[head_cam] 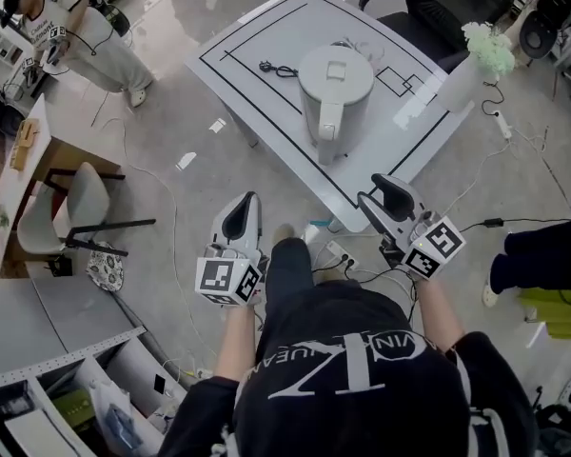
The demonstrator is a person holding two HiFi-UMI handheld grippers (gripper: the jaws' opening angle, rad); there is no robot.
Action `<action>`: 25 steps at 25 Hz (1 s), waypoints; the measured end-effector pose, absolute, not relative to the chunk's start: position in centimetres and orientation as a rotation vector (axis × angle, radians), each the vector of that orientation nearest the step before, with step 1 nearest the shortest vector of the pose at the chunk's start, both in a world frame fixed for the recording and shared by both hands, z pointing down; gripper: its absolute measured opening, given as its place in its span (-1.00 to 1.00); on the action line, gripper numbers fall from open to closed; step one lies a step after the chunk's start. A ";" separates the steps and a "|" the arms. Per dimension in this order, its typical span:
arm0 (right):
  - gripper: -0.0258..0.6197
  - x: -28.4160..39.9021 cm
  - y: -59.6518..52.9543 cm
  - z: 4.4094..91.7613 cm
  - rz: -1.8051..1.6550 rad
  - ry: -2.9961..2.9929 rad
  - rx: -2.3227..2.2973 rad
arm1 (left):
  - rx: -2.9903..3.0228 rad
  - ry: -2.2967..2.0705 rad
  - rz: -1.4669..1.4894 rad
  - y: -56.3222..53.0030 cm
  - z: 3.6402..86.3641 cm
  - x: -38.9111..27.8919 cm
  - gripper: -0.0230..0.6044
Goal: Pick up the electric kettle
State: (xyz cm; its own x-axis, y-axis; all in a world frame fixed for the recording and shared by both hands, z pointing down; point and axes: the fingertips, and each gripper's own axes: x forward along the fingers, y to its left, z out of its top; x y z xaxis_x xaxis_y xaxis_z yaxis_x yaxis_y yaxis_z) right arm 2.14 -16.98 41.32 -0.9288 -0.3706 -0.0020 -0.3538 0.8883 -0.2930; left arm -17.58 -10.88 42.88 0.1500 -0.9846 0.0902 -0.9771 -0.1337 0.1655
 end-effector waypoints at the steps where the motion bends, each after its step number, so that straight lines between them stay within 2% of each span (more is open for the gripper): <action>1: -0.35 1.6 -17.2 41.3 -0.439 3.006 -0.576 | 2.248 -1.916 -0.061 -11.6 42.9 -17.9 -0.91; 12: -0.29 -4.8 -21.3 38.9 -0.428 3.030 -0.488 | 2.257 -1.782 -0.036 -16.4 45.1 -22.3 -0.91; 25: -0.28 -7.5 -22.6 38.8 -0.430 3.066 -0.513 | 2.327 -1.639 -0.025 -21.5 46.2 -22.4 -0.91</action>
State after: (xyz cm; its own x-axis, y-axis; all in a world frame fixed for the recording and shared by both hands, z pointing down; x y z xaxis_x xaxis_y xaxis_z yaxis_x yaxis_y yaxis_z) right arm -7.54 -22.60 38.83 -0.9465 -0.3199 0.0417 -0.3190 0.9089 -0.2685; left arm -22.41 -21.51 46.19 0.3509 -0.9237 0.1536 -0.9187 -0.3078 0.2473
